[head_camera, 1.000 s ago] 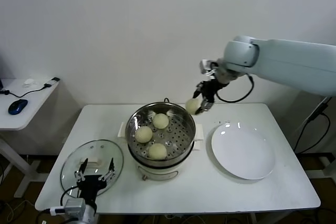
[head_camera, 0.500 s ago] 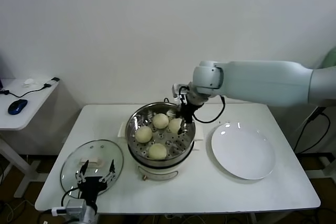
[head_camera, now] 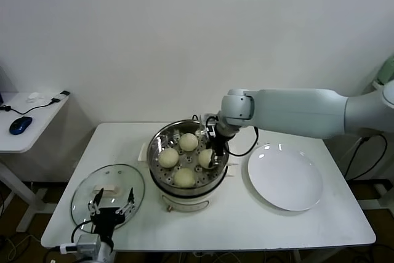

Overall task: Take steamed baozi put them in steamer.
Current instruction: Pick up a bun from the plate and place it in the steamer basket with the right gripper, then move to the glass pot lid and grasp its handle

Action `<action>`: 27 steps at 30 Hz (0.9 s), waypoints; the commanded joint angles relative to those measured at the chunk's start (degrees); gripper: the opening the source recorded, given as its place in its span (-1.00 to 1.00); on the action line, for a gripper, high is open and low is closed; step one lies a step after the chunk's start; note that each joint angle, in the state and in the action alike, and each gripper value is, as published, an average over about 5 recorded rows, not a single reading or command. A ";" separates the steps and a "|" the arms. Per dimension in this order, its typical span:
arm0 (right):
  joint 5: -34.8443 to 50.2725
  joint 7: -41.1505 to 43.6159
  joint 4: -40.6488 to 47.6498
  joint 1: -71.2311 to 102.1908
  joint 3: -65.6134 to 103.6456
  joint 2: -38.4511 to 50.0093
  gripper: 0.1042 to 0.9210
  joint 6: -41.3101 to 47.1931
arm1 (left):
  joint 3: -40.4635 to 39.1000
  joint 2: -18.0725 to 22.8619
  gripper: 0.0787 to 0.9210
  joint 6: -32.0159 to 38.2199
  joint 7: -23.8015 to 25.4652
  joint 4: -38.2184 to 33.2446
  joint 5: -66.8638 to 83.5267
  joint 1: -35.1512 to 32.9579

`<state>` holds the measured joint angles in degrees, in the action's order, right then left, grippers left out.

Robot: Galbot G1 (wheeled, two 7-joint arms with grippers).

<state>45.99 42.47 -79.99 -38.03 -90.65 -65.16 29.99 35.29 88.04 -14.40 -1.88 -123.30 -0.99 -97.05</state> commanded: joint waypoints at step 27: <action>3.61 -37.65 5.09 23.02 48.10 14.43 0.76 -8.91 | 0.11 -0.01 0.77 -0.71 0.24 -1.44 -0.04 0.02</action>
<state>49.18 31.59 -76.84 -30.68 -70.49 -57.06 22.19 35.50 87.55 -15.39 -1.92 -125.50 -0.89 -96.93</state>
